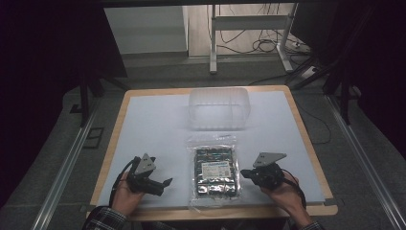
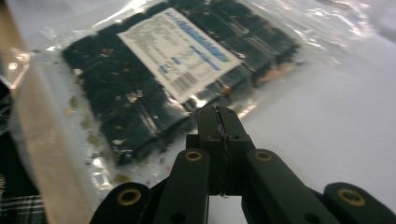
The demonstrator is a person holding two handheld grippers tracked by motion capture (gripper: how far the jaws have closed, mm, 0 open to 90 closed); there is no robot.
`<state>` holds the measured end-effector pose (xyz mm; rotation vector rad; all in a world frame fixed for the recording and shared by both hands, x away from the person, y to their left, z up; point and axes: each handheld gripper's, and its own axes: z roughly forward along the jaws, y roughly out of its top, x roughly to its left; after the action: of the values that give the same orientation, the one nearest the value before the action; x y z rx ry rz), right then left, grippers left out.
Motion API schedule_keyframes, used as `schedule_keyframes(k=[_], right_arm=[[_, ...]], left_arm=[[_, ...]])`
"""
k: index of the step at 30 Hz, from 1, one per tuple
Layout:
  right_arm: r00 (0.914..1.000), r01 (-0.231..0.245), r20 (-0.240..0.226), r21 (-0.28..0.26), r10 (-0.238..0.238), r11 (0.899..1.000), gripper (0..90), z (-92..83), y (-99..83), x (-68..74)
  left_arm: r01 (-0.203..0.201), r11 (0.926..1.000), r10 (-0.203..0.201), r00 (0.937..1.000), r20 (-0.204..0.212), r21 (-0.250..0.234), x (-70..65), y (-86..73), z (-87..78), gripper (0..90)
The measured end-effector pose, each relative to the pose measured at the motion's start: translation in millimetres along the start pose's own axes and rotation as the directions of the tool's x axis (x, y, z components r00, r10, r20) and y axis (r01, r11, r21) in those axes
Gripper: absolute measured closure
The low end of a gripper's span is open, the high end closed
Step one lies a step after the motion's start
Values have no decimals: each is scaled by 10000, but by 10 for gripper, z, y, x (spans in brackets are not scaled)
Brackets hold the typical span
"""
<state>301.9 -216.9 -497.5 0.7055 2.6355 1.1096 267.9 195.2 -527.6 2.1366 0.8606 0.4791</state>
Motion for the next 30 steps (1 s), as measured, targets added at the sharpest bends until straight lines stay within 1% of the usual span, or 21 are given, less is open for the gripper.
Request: schedule_keyframes(k=[2, 3, 8, 12, 15, 17, 18, 21, 24, 26, 27, 30], right_arm=[[10000, 9, -76, 70, -8, 10000, 893, 17, 1, 18], [9996, 138, -236, 187, -134, 9997, 894, 44, 0, 38], [9970, 520, -608, 572, -486, 9970, 894, 134, 4, 101], [9954, 633, -766, 855, -568, 9943, 894, 195, -5, 114], [9952, 592, -828, 915, -516, 9940, 894, 202, -12, 108], [9946, 589, -916, 1063, -492, 9926, 894, 216, -21, 108], [9944, 629, -910, 1047, -535, 9925, 894, 217, -25, 108], [9930, 556, -1095, 974, -449, 9937, 893, 219, -32, 98], [9910, 687, -1207, 890, -577, 9937, 894, 233, -33, 108], [9898, 751, -1275, 899, -633, 9931, 893, 244, -25, 123], [9894, 742, -1311, 911, -619, 9931, 893, 251, -20, 132], [9869, 839, -1446, 812, -715, 9932, 893, 286, -2, 150]], left_arm=[[-8, 10000, 8, 10000, -18, -6, -1, 1, -1, 9], [-13, 10000, 13, 10000, -25, -7, -1, 1, -2, 9], [-60, 10000, 59, 10000, -75, -18, 0, 2, -5, 10], [-61, 10000, 61, 9999, -107, -23, 2, 2, -8, 10], [-65, 10000, 64, 9999, -127, -19, 2, 2, -8, 10], [-71, 10000, 71, 9999, -151, -14, 1, 2, -8, 10], [-73, 10000, 73, 9998, -163, -9, 1, 1, -8, 11], [-70, 10000, 70, 9998, -206, -9, 5, 1, -11, 12], [-65, 10000, 64, 9996, -264, -7, 10, 2, -16, 13], [44, 10000, -45, 9997, -256, -66, 12, 0, -20, 13], [5, 10000, -7, 9996, -284, -81, 17, 0, -22, 13], [138, 9998, -143, 9995, -298, -143, 24, -2, -28, 13]])
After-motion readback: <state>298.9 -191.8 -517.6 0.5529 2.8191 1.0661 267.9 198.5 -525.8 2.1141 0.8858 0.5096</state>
